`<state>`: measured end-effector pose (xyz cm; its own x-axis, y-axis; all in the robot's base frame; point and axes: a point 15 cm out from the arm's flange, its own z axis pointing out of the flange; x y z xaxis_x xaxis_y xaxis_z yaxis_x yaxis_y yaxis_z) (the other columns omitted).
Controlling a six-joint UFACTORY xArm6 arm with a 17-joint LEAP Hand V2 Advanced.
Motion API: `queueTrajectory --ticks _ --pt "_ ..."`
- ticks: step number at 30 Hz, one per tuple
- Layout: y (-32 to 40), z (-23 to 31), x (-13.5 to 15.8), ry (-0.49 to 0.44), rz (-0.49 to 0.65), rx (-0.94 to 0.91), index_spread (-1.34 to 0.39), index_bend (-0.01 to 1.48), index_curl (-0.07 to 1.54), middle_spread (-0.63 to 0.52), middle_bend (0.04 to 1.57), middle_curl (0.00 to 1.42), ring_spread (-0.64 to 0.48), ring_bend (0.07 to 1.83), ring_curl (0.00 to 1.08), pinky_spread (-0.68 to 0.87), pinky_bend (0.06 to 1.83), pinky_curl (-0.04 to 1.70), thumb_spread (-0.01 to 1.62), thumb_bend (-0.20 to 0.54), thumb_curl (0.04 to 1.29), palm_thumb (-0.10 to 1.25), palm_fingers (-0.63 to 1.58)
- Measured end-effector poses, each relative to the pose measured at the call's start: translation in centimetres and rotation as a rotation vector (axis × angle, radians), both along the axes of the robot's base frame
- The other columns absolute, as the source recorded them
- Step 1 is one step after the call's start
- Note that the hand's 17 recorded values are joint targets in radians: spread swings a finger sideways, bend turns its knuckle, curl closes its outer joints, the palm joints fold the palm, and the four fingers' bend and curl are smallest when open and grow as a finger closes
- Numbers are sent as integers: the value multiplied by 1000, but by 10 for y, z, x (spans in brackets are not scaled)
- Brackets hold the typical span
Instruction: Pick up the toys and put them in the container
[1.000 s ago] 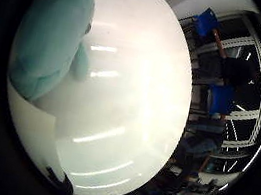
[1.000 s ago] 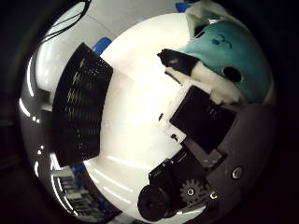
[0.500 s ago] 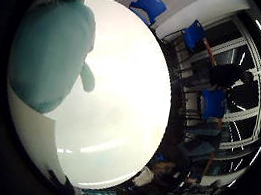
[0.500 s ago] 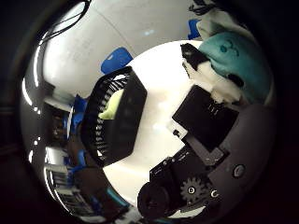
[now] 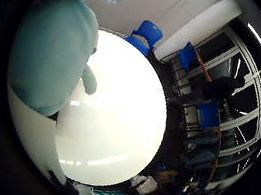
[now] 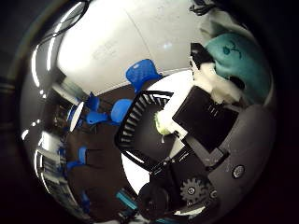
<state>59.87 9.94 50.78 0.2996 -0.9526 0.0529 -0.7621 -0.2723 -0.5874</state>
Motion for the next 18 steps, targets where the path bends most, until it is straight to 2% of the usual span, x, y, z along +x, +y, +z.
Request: queueTrajectory --ticks 7,18 --pt "60 1 -4 -13 41 45 -224 1106 797 -107 1390 718 -225 1360 794 -194 1190 1030 600 -19 877 1033 1099" --pt "119 -38 0 39 70 72 -223 1110 799 -107 1386 715 -228 1344 811 -207 1145 1097 585 -20 903 1026 1106"
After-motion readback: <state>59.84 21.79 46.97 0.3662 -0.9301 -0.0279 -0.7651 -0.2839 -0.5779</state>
